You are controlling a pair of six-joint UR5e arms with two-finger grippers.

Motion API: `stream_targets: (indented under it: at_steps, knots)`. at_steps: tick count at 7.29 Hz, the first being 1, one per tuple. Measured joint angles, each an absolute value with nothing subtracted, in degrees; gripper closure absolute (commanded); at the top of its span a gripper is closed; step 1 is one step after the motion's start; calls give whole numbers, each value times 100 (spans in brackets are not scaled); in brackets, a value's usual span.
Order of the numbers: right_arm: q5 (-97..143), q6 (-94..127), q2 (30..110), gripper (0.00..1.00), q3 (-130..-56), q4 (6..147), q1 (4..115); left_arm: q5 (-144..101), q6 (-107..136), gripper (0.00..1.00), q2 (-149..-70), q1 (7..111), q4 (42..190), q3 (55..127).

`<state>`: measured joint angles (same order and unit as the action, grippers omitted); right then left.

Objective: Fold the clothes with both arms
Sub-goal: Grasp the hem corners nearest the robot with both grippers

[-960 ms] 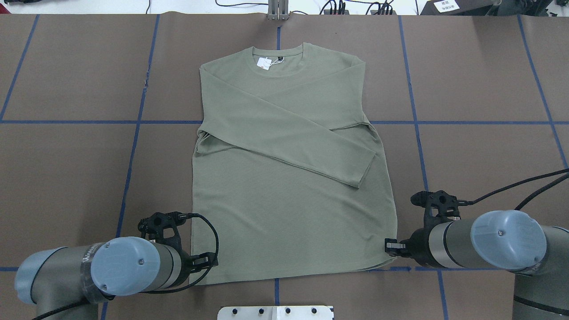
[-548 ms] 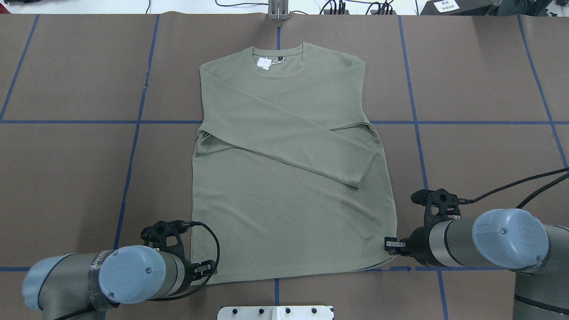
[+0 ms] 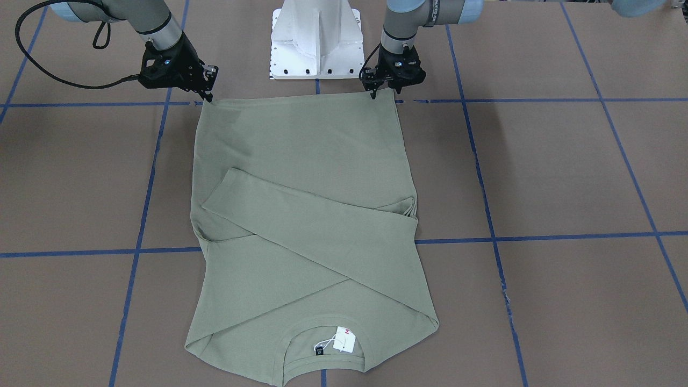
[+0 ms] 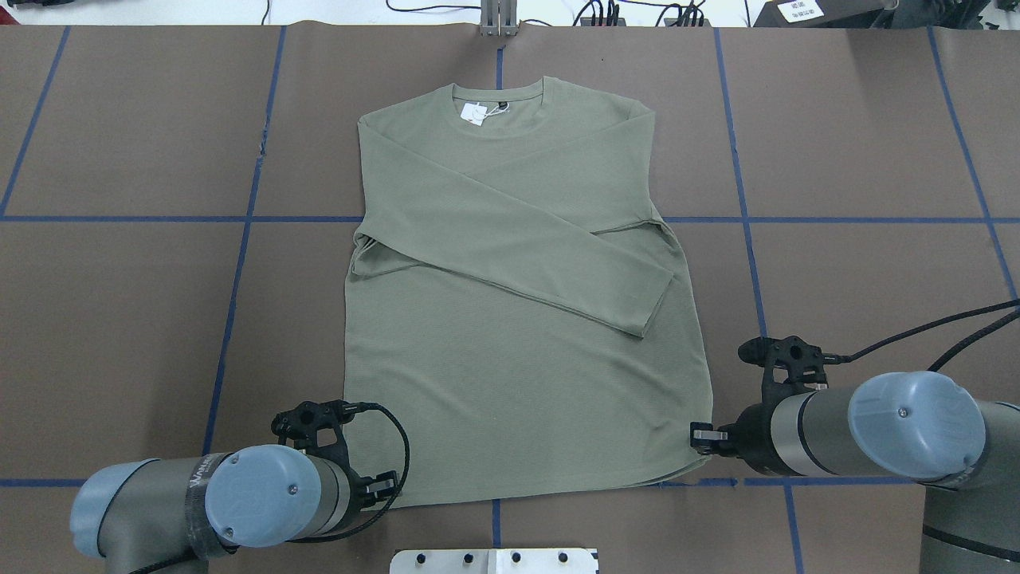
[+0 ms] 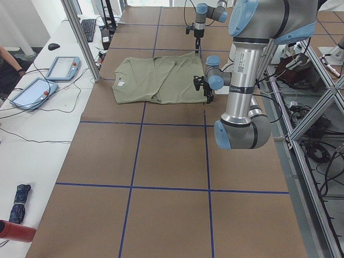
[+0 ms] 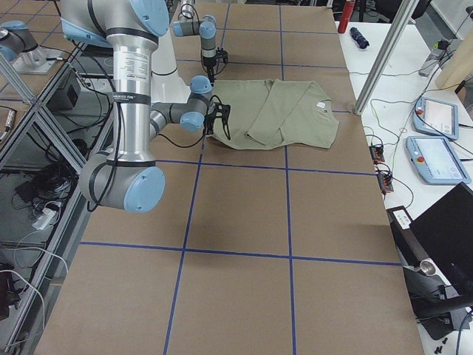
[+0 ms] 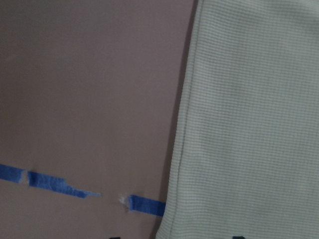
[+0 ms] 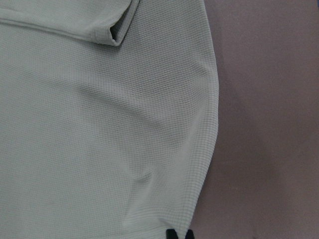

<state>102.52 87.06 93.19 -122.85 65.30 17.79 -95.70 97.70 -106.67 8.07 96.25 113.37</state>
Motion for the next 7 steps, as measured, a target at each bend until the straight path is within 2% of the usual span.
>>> stream_targets:
  at_steps: [4, 5, 6, 7]
  knots:
    - [10610, 8697, 9335, 100, -12295, 6530, 2045, -9573, 9765, 53, -10683, 840, 9593, 11390]
    - [10620, 8691, 9339, 100, -12293, 6530, 2052, -9577, 9765, 68, -10681, 842, 9531, 11434]
    - [10624, 8689, 9339, 100, -12290, 6530, 2054, -9579, 9765, 97, -10677, 843, 9474, 11468]
    - [10625, 8690, 9339, 100, -12288, 6530, 2056, -9576, 9766, 100, -10673, 835, 9406, 11488]
